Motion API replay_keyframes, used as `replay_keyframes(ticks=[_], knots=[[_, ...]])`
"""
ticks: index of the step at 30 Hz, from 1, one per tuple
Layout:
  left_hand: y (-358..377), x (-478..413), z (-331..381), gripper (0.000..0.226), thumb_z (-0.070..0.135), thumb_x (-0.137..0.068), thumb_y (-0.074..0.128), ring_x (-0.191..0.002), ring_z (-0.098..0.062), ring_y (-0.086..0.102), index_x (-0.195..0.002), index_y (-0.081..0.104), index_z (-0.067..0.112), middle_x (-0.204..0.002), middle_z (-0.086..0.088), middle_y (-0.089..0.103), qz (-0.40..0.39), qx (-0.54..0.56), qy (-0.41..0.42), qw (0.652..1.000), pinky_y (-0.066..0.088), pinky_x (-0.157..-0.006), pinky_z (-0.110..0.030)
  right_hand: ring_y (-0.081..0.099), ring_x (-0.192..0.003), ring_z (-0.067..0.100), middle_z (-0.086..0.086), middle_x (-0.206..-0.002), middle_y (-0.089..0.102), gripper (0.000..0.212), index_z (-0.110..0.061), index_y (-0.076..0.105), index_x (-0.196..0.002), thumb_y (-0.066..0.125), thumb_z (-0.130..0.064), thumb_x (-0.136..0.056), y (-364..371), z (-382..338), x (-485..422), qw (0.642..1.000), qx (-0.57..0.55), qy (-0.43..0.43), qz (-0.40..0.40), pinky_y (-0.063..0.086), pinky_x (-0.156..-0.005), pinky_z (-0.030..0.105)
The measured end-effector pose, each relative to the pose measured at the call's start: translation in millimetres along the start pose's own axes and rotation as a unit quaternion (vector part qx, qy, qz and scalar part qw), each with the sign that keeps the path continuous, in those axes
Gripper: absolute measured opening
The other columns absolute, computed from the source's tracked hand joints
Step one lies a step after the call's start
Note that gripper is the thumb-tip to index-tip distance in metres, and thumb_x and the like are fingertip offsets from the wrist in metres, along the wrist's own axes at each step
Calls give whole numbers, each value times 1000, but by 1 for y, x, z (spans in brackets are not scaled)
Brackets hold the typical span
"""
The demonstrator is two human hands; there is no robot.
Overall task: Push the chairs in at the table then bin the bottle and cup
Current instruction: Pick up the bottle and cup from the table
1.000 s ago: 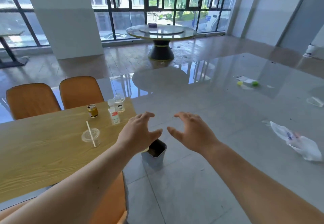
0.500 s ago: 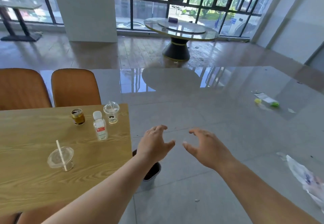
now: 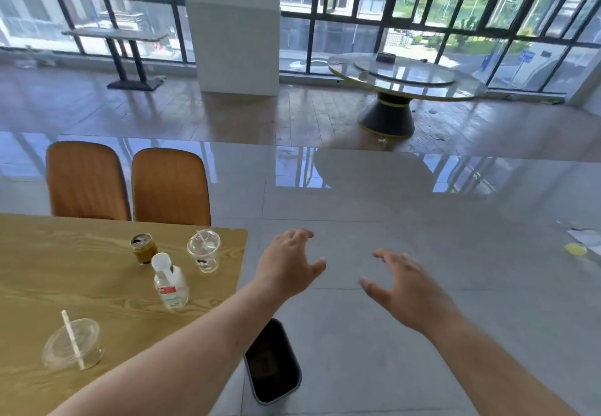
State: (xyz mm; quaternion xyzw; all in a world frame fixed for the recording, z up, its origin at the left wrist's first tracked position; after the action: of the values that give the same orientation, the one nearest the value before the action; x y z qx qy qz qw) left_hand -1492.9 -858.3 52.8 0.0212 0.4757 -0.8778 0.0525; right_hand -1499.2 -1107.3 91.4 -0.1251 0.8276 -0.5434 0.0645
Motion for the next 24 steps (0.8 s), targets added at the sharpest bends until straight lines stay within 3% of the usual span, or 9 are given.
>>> replay_keyframes(ticks=[6,10,15,20,24], knots=[[-10,-22,-12,67,58,-88,61,-133,-23,43,-144,45,24,-146,0,49,41,-47,-140,988,40,-108,-42,39,-140,19,-1,-150,49,75,-27,44,-150,65,-64,-89,-1,10,-104,987,-6,-144,-75,31,-109,33],[-22,-10,-27,70,57,-89,61,-134,-24,45,-147,42,23,-149,-3,46,66,-63,-246,965,39,-106,-40,39,-141,20,-2,-153,46,79,-29,41,-151,62,-70,-87,4,-9,-165,963,12,-241,-120,32,-111,35],[-40,36,-62,69,58,-88,59,-126,-22,50,-146,38,28,-146,-1,45,104,-61,-381,917,45,-97,-40,40,-141,21,-3,-156,44,86,-29,37,-154,62,-73,-84,45,-69,-204,926,0,-332,-182,35,-111,39],[-49,72,-115,76,65,-83,58,-120,-23,55,-148,37,31,-151,3,41,157,-32,-496,853,40,-78,-36,40,-140,21,-2,-155,43,87,-29,32,-155,64,-70,-85,105,-130,-220,878,24,-412,-244,38,-110,38],[-38,63,-165,82,65,-81,59,-122,-27,55,-151,29,33,-157,1,34,182,15,-529,829,45,-83,-39,36,-142,18,-6,-156,39,86,-32,28,-157,63,-68,-87,148,-163,-246,862,41,-420,-281,40,-111,38]])
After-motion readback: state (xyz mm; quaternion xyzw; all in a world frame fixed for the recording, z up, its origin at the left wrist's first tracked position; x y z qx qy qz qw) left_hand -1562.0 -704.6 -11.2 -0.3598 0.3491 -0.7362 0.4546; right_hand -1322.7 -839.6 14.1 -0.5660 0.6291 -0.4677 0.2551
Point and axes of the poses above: each hand's wrist, its own x-axis away from the middle knuckle, its own y-axis out of the palm, z = x × y, the point moved 1 cm from there along -x, towards the middle knuckle
